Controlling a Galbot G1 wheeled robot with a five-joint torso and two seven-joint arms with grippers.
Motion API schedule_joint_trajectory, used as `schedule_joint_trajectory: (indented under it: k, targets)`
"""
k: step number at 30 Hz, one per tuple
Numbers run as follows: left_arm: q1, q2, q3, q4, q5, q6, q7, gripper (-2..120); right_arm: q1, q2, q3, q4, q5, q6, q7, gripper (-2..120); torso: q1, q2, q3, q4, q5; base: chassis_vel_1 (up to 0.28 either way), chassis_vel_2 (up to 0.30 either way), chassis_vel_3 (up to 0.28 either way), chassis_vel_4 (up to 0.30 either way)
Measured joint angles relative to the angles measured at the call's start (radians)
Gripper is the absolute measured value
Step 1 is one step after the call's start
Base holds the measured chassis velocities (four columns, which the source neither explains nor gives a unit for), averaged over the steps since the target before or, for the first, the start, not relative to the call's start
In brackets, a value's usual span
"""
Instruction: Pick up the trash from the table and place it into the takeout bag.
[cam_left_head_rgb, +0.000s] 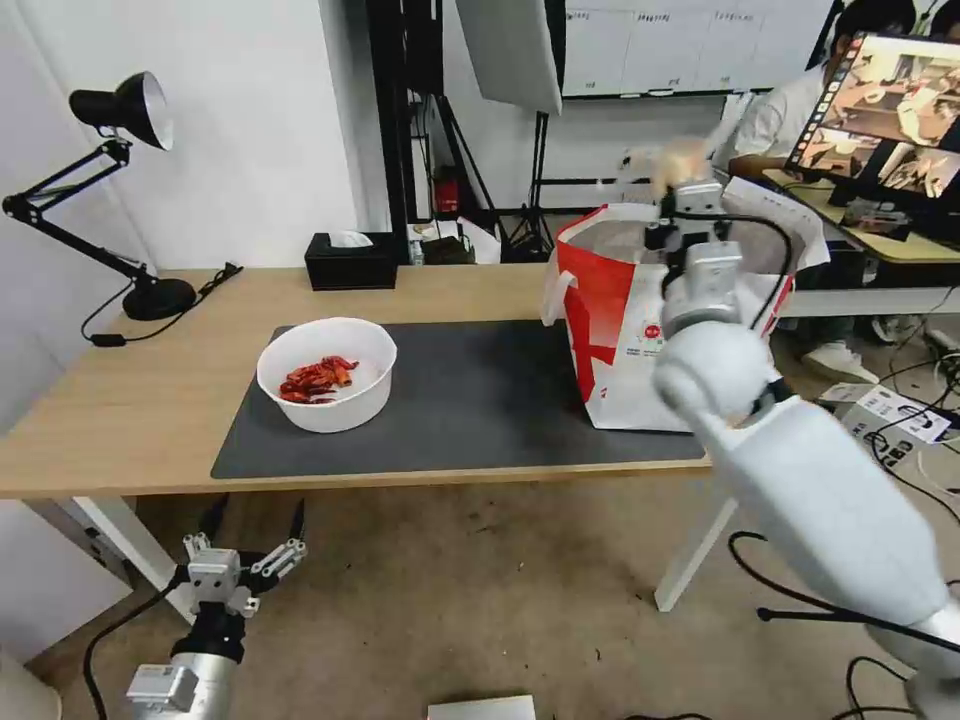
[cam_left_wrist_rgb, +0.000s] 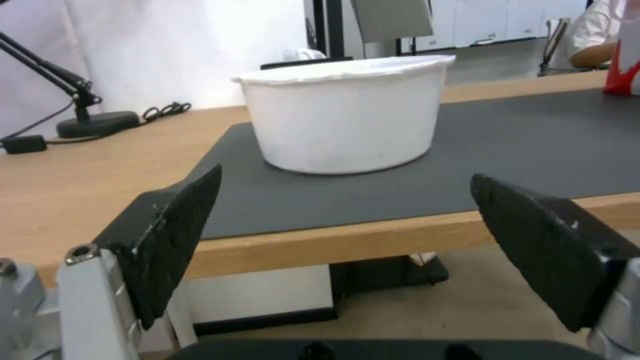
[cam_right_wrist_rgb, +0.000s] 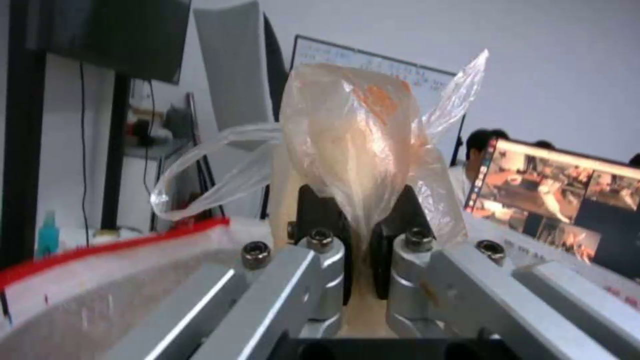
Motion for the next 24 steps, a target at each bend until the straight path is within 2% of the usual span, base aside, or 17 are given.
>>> schedule_joint_trajectory:
  k: [6,8,11,12,15,16,19,20,23,24]
  targets:
    - [-0.001,0.008,0.007,0.003,0.005,0.0,0.0,100,-0.014,-0.002,0.007,-0.005,0.026,-0.007,-0.016,3,0.0,0.0,0.0,0.0001,-0.0003,0.0,0.0,0.0,0.0]
    - [-0.001,0.008,0.007,0.003,0.005,0.001,0.0,100,-0.012,0.0,0.006,-0.006,0.036,-0.015,-0.018,7,0.0,0.0,0.0,0.0001,-0.0002,0.0,0.0,0.0,0.0]
    - [-0.004,0.008,0.008,0.003,0.004,0.002,-0.001,100,-0.005,0.008,-0.001,-0.01,0.068,-0.03,-0.02,22,0.0,0.0,0.0,0.0002,-0.0002,0.0,0.0,0.0,0.0]
    - [-0.004,0.008,0.008,0.003,0.004,0.002,-0.001,100,-0.005,0.008,-0.001,-0.01,0.068,-0.03,-0.02,22,0.0,0.0,0.0,0.0002,-0.0002,0.0,0.0,0.0,0.0]
    - [-0.006,0.01,0.008,0.003,0.002,0.002,-0.002,100,-0.004,0.011,-0.004,-0.008,0.078,-0.041,-0.022,35,0.0,0.0,0.0,0.0002,-0.0002,0.0,0.0,0.0,0.0]
    - [-0.006,0.01,0.008,0.003,0.002,0.002,-0.002,100,-0.004,0.011,-0.004,-0.008,0.078,-0.041,-0.022,35,0.0,0.0,0.0,0.0002,-0.0002,0.0,0.0,0.0,0.0]
    - [-0.009,0.012,0.007,0.004,-0.001,0.003,-0.002,100,-0.003,0.01,-0.004,-0.007,0.082,-0.049,-0.023,50,0.0,0.0,0.0,0.0002,-0.0003,0.0,0.0,0.0,0.0]
    - [-0.009,0.012,0.007,0.004,-0.001,0.003,-0.002,100,-0.003,0.01,-0.004,-0.007,0.082,-0.049,-0.023,50,0.0,0.0,0.0,0.0002,-0.0003,0.0,0.0,0.0,0.0]
    - [-0.013,0.015,0.007,0.007,-0.003,0.003,-0.003,100,-0.003,0.008,-0.004,-0.007,0.089,-0.051,-0.023,62,0.0,0.0,0.0,0.0002,-0.0002,0.0,0.0,0.0,0.0]
    - [-0.013,0.015,0.007,0.007,-0.003,0.003,-0.003,100,-0.003,0.008,-0.004,-0.007,0.089,-0.051,-0.023,62,0.0,0.0,0.0,0.0002,-0.0002,0.0,0.0,0.0,0.0]
